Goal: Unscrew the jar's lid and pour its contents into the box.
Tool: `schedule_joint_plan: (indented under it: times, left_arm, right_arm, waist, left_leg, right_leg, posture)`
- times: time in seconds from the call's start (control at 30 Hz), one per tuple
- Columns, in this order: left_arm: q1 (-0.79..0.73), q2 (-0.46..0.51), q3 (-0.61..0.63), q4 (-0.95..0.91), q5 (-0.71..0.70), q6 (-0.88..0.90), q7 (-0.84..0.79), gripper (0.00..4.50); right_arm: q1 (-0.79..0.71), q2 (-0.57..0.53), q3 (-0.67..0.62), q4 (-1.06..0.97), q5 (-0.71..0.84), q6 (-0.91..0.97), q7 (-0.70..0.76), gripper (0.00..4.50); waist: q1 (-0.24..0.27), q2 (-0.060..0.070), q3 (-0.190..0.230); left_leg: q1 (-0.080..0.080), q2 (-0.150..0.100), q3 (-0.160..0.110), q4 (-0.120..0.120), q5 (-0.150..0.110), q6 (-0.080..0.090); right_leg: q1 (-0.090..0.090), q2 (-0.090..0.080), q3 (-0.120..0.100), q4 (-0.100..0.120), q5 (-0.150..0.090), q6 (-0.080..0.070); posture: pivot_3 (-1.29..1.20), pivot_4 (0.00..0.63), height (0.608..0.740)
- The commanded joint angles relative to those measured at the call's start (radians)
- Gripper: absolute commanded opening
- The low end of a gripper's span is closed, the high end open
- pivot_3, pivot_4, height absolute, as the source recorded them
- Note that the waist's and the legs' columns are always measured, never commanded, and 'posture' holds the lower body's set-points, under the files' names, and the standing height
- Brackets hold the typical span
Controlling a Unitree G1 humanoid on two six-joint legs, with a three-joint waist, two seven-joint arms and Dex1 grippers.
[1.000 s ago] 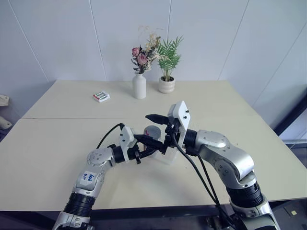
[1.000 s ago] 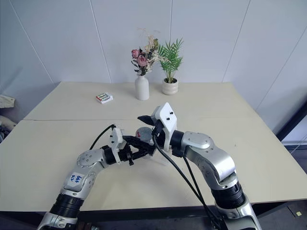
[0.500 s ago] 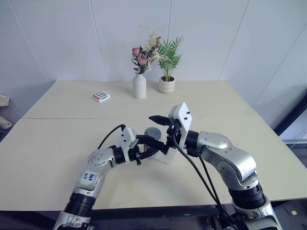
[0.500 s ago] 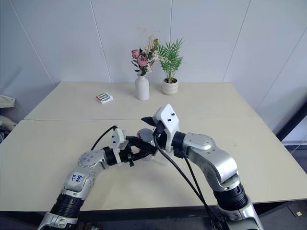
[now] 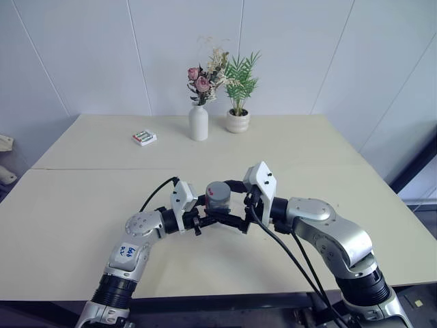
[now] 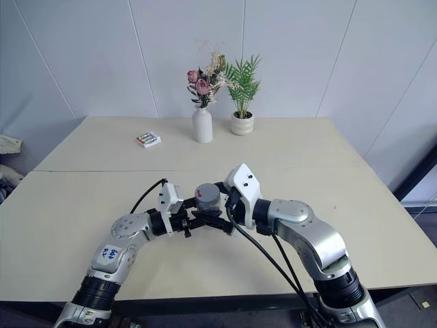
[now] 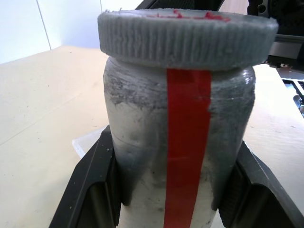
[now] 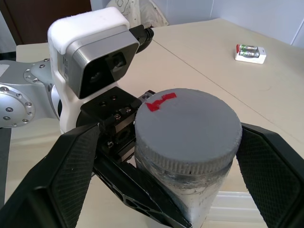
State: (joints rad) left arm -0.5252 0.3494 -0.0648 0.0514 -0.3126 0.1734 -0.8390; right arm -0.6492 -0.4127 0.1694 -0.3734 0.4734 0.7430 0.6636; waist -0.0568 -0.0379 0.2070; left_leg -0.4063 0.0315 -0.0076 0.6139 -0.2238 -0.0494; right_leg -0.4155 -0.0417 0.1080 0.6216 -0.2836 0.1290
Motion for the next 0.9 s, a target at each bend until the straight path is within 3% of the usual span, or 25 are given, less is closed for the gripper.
schedule_joint_plan:
  times: [0.03,0.83,0.9]
  left_arm:
    - [-0.009,-0.006,0.002,-0.047,-0.017,-0.005,-0.006,2.04]
    - [0.011,-0.003,-0.008,-0.073,-0.024,0.022,-0.024,2.04]
    - [0.012,-0.004,-0.008,-0.073,-0.023,0.022,-0.023,2.04]
  right_arm:
    - [-0.008,0.012,-0.023,0.005,0.012,-0.014,0.003,4.50]
    - [-0.068,0.040,-0.055,0.089,-0.002,-0.065,0.003,4.50]
    - [-0.068,0.043,-0.057,0.092,-0.001,-0.072,0.004,4.10]
  waist:
    - [0.000,0.000,0.000]
    - [0.000,0.000,0.000]
    - [0.000,0.000,0.000]
  left_leg:
    - [0.000,0.000,0.000,0.000,0.000,0.000]
    - [0.000,0.000,0.000,0.000,0.000,0.000]
    - [0.000,0.000,0.000,0.000,0.000,0.000]
  right_leg:
    - [0.000,0.000,0.000,0.000,0.000,0.000]
    - [0.000,0.000,0.000,0.000,0.000,0.000]
    - [0.000,0.000,0.000,0.000,0.000,0.000]
  posture:
    - [0.00,0.150,0.740]
    - [0.00,0.150,0.740]
    - [0.00,0.150,0.740]
